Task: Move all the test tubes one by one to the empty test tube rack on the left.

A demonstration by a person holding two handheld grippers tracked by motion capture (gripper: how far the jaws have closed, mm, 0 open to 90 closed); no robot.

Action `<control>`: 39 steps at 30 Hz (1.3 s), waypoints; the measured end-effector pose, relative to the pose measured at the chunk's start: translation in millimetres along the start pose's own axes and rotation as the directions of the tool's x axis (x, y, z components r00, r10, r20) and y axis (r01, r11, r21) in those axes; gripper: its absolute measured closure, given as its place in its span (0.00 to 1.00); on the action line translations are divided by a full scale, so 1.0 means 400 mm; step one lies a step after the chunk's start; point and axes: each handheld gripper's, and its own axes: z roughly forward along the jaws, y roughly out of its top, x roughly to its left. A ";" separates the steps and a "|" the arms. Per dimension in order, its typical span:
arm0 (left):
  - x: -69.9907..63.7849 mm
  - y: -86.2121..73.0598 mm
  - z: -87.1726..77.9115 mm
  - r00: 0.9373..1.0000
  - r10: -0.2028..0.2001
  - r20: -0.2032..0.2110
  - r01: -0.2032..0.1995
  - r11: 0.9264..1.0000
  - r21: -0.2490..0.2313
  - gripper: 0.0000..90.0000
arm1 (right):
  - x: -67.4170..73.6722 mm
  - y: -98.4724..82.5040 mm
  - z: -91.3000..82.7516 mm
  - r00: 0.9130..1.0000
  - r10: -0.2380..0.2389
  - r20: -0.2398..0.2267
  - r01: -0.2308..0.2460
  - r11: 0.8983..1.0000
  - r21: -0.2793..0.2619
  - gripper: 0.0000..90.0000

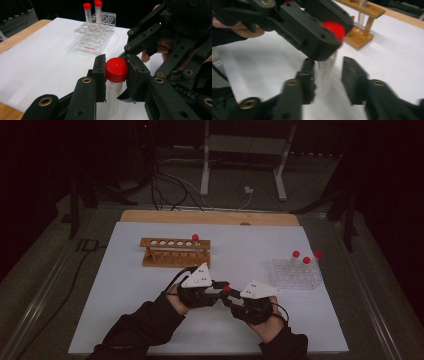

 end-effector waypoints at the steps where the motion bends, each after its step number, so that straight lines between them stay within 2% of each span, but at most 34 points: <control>1: 0.002 0.000 -0.004 1.000 0.002 -0.005 -0.002 1.000 0.000 0.80 | -0.001 0.000 -0.002 1.000 0.005 0.001 -0.005 1.000 -0.004 0.63; 3: 0.008 0.000 -0.012 1.000 -0.008 -0.013 0.008 1.000 -0.007 0.80 | -0.005 -0.001 -0.005 1.000 0.012 0.013 -0.011 1.000 -0.014 0.57; 8: 0.027 -0.005 -0.038 0.999 -0.005 -0.052 0.005 1.000 -0.003 0.80 | -0.019 -0.002 -0.018 0.999 0.026 0.022 -0.025 0.999 -0.035 0.45; 10: 0.039 -0.007 -0.051 0.997 -0.007 -0.071 0.007 1.000 -0.003 0.80 | -0.023 -0.003 -0.020 0.999 0.026 0.029 -0.025 0.999 -0.040 0.36; 16: 0.075 -0.010 -0.091 0.990 -0.015 -0.140 0.014 1.000 -0.007 0.80 | -0.027 -0.003 -0.025 0.998 0.041 0.038 -0.039 0.998 -0.056 0.16; 20: 0.107 -0.005 -0.120 0.981 -0.023 -0.193 0.021 1.000 -0.014 0.80 | -0.029 -0.002 -0.023 0.997 0.054 0.046 -0.051 0.997 -0.051 0.04; 23: 0.134 0.000 -0.138 0.973 -0.035 -0.230 0.030 0.999 -0.024 0.80 | -0.031 -0.002 -0.022 0.998 0.052 0.037 -0.050 0.998 -0.046 0.00; 30: 0.182 0.012 -0.159 0.949 -0.043 -0.311 0.034 0.999 -0.033 0.80 | -0.036 -0.004 -0.026 0.999 0.052 0.005 -0.052 0.997 -0.049 0.00; 34: 0.204 0.021 -0.161 0.940 -0.048 -0.337 0.035 0.998 -0.044 0.80 | -0.038 -0.004 -0.030 0.999 0.053 0.000 -0.052 0.997 -0.052 0.00; 39: 0.240 0.043 -0.167 0.918 -0.058 -0.392 0.033 0.997 -0.071 0.80 | -0.040 -0.004 -0.032 0.999 0.050 0.003 -0.050 0.997 -0.055 0.00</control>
